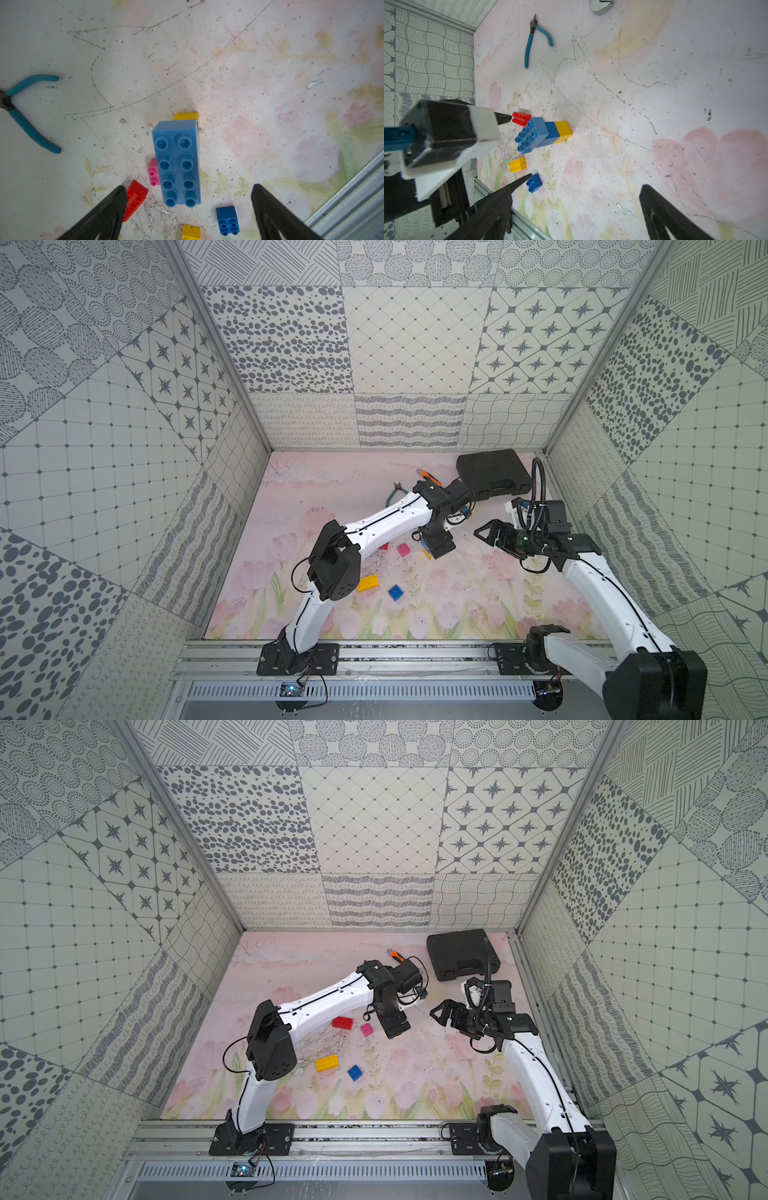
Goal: Assemble a spoon with lego
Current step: Assemble the lego brick with the lego brick, then pick up the lego brick from the center of the board.
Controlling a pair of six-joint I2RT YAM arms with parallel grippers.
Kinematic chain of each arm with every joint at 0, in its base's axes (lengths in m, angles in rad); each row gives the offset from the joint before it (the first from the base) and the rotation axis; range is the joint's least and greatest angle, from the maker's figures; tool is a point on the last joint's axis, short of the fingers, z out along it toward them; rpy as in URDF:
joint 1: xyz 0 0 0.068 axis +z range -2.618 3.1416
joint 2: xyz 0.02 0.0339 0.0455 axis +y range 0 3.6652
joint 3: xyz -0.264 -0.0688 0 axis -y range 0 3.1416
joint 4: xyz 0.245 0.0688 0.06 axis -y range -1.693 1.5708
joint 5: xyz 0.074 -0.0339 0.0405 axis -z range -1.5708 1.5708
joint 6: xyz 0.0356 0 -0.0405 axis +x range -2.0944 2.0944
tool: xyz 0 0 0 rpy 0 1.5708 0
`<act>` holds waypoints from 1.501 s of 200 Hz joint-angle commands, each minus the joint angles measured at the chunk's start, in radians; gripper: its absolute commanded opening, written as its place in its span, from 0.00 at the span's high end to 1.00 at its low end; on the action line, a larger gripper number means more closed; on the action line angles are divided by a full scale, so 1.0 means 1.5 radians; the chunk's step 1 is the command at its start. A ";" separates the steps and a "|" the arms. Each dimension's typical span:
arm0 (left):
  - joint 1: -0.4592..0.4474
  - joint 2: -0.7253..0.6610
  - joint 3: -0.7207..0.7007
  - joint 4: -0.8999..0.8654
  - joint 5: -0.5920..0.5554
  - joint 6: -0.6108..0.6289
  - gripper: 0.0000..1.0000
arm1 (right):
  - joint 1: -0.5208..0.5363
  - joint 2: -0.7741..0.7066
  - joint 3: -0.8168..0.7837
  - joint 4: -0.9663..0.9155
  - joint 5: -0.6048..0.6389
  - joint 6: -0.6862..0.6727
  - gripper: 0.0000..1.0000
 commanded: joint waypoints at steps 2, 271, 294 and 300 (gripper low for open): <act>0.049 -0.117 -0.088 0.049 0.008 -0.055 0.02 | -0.002 -0.025 0.022 0.010 0.002 0.006 0.02; 0.247 -0.129 -0.418 0.242 0.062 0.579 0.23 | 0.060 0.021 -0.006 -0.013 -0.046 -0.038 0.02; 0.252 -0.118 -0.407 0.241 0.061 0.585 0.24 | 0.060 0.022 -0.006 -0.010 -0.046 -0.038 0.02; 0.253 -0.116 -0.406 0.242 0.060 0.587 0.24 | 0.060 0.023 -0.007 -0.009 -0.046 -0.037 0.02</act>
